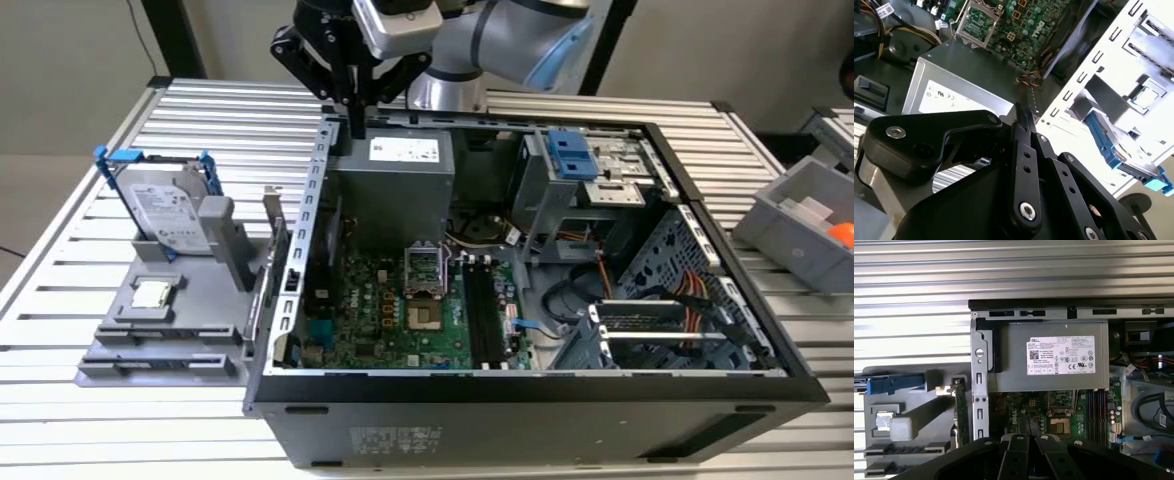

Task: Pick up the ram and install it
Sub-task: 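Reach for the ram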

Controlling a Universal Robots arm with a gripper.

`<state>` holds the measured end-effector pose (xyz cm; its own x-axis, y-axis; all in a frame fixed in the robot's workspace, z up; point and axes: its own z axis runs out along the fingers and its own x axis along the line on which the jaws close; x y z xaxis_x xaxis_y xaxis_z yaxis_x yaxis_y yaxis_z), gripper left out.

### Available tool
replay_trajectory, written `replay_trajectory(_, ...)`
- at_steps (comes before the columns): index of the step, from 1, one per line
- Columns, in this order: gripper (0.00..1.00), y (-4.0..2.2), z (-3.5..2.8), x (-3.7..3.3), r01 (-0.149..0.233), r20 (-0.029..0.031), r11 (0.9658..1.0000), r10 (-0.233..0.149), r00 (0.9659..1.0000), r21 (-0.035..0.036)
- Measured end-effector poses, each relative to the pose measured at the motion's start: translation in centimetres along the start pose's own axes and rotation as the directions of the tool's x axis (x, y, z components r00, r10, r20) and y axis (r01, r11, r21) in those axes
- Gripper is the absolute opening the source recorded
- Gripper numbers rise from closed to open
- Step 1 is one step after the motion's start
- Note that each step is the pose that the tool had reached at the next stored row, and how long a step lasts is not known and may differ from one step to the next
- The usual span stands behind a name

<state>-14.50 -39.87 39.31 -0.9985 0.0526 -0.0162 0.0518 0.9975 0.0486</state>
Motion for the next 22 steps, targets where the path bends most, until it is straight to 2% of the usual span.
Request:
replay_trajectory(7, 0.00, -0.02, -0.01, 0.42, 0.002, -0.0009, 1.0000, -0.002, 1.0000, 0.0001)
replay_trajectory(22, 0.00, -0.06, -0.01, 1.12, 0.004, -0.0071, 1.0000, -0.004, 1.0000, 0.0003)
